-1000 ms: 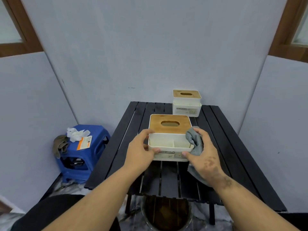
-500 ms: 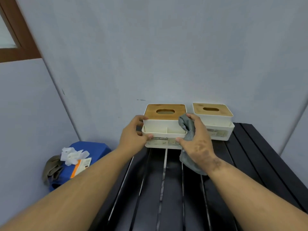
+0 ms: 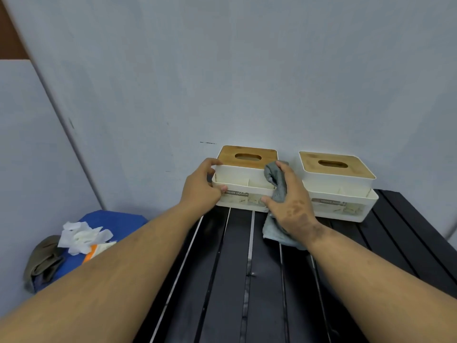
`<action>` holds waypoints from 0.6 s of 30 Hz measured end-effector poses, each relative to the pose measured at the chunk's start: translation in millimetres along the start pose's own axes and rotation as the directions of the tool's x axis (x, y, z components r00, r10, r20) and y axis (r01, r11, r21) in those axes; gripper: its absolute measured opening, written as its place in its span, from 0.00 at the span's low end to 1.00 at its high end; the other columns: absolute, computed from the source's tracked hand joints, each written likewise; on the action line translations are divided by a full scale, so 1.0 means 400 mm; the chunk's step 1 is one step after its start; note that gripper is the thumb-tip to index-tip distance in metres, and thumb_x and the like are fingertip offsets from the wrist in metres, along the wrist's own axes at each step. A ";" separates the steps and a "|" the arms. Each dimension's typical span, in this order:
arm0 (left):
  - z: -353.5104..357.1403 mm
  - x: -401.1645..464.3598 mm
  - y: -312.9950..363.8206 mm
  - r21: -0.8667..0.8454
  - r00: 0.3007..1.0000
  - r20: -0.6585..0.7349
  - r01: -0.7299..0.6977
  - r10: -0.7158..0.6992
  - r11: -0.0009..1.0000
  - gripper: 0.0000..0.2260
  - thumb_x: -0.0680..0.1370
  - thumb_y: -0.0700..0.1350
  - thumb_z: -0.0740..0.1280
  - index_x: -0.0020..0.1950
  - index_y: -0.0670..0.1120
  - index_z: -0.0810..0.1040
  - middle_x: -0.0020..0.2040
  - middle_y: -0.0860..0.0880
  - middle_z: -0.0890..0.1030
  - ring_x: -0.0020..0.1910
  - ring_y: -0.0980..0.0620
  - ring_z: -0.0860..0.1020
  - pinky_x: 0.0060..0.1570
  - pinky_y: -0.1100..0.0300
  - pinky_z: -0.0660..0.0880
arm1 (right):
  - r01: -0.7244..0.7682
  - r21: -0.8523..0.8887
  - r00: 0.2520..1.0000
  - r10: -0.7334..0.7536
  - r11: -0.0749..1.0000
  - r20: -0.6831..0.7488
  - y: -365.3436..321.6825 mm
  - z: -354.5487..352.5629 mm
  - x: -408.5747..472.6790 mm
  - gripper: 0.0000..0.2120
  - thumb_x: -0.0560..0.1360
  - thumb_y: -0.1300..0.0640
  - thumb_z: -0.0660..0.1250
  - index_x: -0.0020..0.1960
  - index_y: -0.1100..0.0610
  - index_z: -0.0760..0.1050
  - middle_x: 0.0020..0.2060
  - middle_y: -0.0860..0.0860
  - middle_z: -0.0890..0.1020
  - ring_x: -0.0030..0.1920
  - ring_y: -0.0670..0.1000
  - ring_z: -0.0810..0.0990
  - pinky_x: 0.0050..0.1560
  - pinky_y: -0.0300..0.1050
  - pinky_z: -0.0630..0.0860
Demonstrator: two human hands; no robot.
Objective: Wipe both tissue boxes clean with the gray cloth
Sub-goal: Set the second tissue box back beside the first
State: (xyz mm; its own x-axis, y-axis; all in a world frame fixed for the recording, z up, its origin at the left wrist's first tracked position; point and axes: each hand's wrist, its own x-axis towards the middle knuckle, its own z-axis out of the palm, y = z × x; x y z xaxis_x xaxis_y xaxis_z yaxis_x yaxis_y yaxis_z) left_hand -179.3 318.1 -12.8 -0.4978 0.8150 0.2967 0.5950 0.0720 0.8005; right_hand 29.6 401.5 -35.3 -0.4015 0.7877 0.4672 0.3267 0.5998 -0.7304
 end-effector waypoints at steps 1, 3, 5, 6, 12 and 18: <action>0.003 0.004 -0.002 0.005 1.000 -0.005 0.005 -0.005 1.000 0.22 0.77 0.39 0.75 0.64 0.58 0.72 0.49 0.60 0.78 0.46 0.63 0.77 0.37 0.71 0.73 | -0.008 -0.008 1.000 0.008 1.000 0.003 0.003 0.004 0.006 0.43 0.69 0.58 0.78 0.77 0.47 0.59 0.64 0.49 0.72 0.64 0.48 0.70 0.67 0.39 0.64; 0.006 0.009 -0.005 0.012 1.000 -0.012 0.002 -0.002 1.000 0.22 0.77 0.39 0.73 0.66 0.57 0.72 0.50 0.57 0.79 0.48 0.61 0.78 0.40 0.69 0.75 | -0.023 -0.038 1.000 0.024 0.999 0.019 0.000 0.011 0.021 0.43 0.70 0.58 0.77 0.78 0.47 0.57 0.62 0.48 0.70 0.62 0.45 0.67 0.66 0.36 0.61; 0.007 0.009 -0.006 0.020 1.000 -0.008 -0.002 0.003 1.000 0.23 0.78 0.39 0.72 0.68 0.57 0.71 0.55 0.54 0.80 0.50 0.57 0.79 0.43 0.66 0.77 | -0.035 -0.061 0.998 0.038 0.997 0.053 -0.007 0.017 0.033 0.44 0.71 0.59 0.77 0.79 0.48 0.56 0.60 0.46 0.68 0.60 0.44 0.66 0.64 0.33 0.59; 0.007 0.009 -0.003 0.025 1.000 0.000 0.000 0.000 1.000 0.24 0.78 0.40 0.72 0.69 0.57 0.70 0.56 0.52 0.80 0.50 0.55 0.80 0.45 0.64 0.78 | -0.044 -0.061 0.997 0.048 0.997 0.062 -0.012 0.017 0.037 0.44 0.71 0.60 0.77 0.79 0.49 0.56 0.60 0.47 0.69 0.60 0.44 0.66 0.64 0.32 0.59; -0.031 -0.030 0.042 0.149 0.994 0.091 0.041 -0.055 0.988 0.35 0.79 0.44 0.72 0.80 0.59 0.58 0.69 0.49 0.77 0.66 0.45 0.77 0.63 0.54 0.75 | -0.031 -0.066 0.999 0.034 0.997 0.042 -0.046 -0.057 0.005 0.36 0.73 0.65 0.71 0.77 0.52 0.63 0.67 0.54 0.74 0.66 0.54 0.73 0.72 0.45 0.67; -0.092 -0.208 0.093 0.239 0.989 0.145 0.005 -0.041 0.971 0.29 0.79 0.47 0.72 0.78 0.49 0.66 0.74 0.48 0.72 0.72 0.46 0.72 0.64 0.57 0.70 | -0.079 -0.031 0.993 0.081 0.996 0.083 -0.164 -0.276 -0.135 0.34 0.71 0.68 0.73 0.72 0.46 0.71 0.65 0.44 0.77 0.63 0.43 0.74 0.61 0.25 0.68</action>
State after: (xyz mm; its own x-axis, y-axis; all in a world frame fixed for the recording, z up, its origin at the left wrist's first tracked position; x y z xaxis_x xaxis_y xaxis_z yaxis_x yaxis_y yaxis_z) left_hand -139.0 231.7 11.5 -0.4244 0.8863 0.1851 0.7263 0.2112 0.6542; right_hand 124.2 335.3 42.3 -0.4433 0.8194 0.3633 0.3839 0.5398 -0.7492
